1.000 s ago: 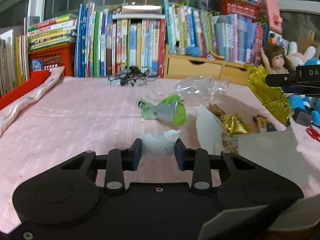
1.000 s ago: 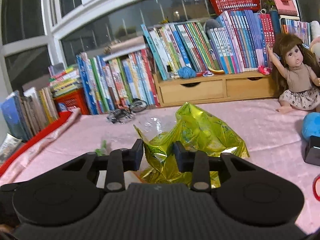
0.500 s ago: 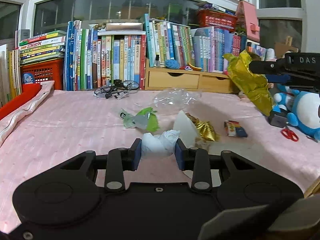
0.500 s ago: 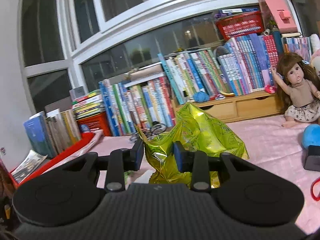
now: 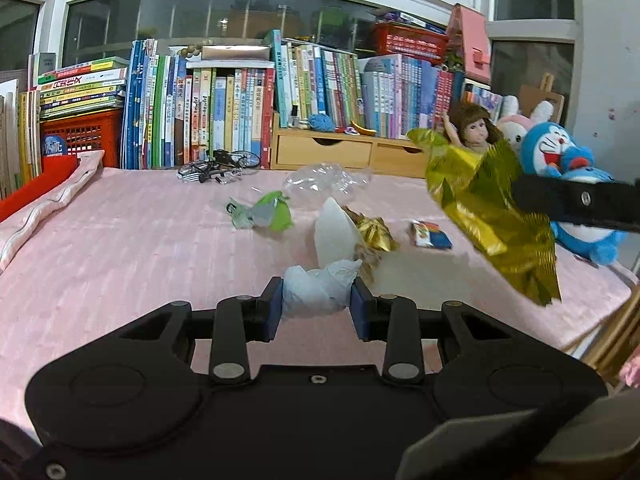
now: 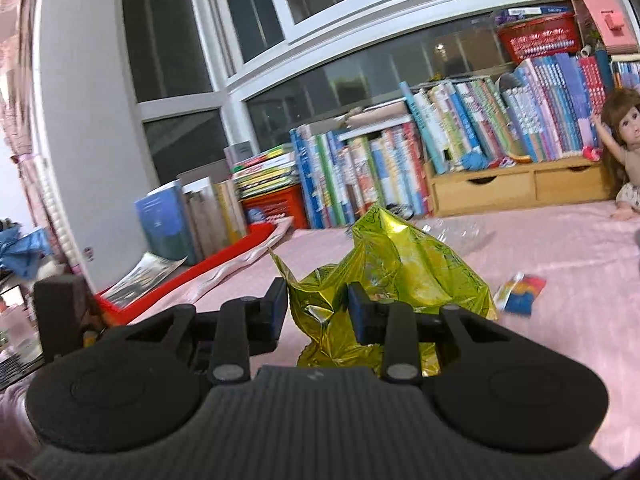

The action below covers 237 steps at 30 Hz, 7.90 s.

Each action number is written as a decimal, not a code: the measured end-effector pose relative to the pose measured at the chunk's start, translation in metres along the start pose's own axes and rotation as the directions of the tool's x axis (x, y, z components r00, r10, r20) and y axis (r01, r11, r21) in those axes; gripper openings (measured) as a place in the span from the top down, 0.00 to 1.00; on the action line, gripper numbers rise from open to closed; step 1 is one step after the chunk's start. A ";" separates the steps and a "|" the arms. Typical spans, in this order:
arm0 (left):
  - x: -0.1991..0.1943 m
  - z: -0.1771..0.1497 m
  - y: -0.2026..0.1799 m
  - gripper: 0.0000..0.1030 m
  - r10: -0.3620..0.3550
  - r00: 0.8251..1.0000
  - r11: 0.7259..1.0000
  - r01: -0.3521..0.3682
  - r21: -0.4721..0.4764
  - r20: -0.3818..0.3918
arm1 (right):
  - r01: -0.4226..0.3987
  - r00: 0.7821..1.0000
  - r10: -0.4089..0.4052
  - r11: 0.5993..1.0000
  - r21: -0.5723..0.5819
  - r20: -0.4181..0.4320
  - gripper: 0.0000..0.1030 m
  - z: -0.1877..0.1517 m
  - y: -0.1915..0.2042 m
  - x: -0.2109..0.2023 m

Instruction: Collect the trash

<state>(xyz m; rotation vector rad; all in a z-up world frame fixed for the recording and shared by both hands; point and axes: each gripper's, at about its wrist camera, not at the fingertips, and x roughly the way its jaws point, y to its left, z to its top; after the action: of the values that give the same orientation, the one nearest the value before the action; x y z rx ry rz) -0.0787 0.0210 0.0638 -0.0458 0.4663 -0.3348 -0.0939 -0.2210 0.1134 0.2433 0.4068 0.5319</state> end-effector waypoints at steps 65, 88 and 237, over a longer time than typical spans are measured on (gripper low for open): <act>0.052 -0.225 -0.011 0.68 0.056 0.826 0.994 -0.102 -0.051 -0.561 | 0.181 0.789 -0.005 0.957 0.225 -0.615 0.64 -0.239 -0.020 0.034; 0.074 -0.240 -0.016 0.63 0.036 0.793 0.994 -0.092 -0.061 -0.608 | 0.157 0.766 -0.022 0.976 0.154 -0.643 0.59 -0.248 -0.013 0.050; 0.112 -0.014 -0.069 0.86 -0.076 0.988 0.977 0.100 0.187 -0.132 | 0.264 0.932 -0.284 0.958 -0.115 -0.225 0.83 -0.049 -0.068 0.040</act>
<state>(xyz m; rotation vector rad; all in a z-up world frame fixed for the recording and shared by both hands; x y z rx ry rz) -0.0124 -0.0800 0.0111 0.1446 0.5544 -0.4709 -0.0540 -0.2508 0.0346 0.0384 0.6414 0.3016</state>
